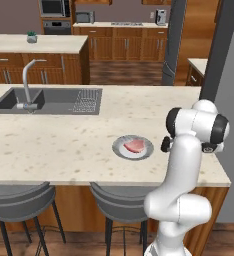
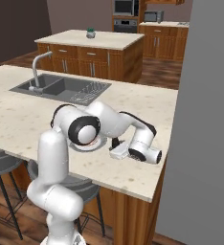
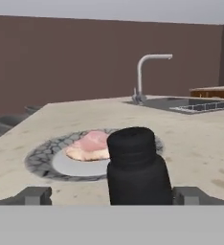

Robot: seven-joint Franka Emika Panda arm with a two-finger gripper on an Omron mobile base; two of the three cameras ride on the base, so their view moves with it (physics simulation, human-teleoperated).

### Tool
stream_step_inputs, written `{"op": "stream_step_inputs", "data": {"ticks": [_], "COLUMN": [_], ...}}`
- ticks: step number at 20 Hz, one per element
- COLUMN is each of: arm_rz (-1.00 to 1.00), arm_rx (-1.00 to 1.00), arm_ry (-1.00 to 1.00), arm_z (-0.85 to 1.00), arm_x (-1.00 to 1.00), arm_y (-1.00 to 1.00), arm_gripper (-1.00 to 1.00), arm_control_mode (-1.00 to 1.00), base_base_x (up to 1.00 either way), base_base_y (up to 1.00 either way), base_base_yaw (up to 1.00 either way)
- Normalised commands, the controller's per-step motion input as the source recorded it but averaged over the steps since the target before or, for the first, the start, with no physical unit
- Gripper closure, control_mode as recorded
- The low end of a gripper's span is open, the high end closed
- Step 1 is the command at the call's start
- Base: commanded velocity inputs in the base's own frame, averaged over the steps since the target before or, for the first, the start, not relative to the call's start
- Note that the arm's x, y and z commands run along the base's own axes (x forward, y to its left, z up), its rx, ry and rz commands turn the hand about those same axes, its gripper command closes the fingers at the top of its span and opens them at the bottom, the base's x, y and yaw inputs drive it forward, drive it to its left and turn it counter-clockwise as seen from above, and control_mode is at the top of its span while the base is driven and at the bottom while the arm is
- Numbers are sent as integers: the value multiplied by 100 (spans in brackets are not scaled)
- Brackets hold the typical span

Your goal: Retrieve the shaker from the cabinet and place it next the steak on a plate on the dining table.

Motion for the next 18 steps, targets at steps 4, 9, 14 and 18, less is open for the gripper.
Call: {"op": "stream_step_inputs", "data": {"ticks": [4,9,14,18], "arm_rz": [0,0,0,0], "arm_rx": [5,1,6,0], "arm_ry": [-18,-19,-13,0], "arm_z": [6,4,62,100], "arm_x": [-41,-6,-51,-90], "arm_y": [-42,-3,-7,1], "arm_gripper": [-100,-100,-100,-100], "arm_control_mode": [-100,-100,-100,-100], "base_base_x": [0,0,0,0], "base_base_y": [0,0,0,0], "base_base_yaw": [0,0,0,0]}}
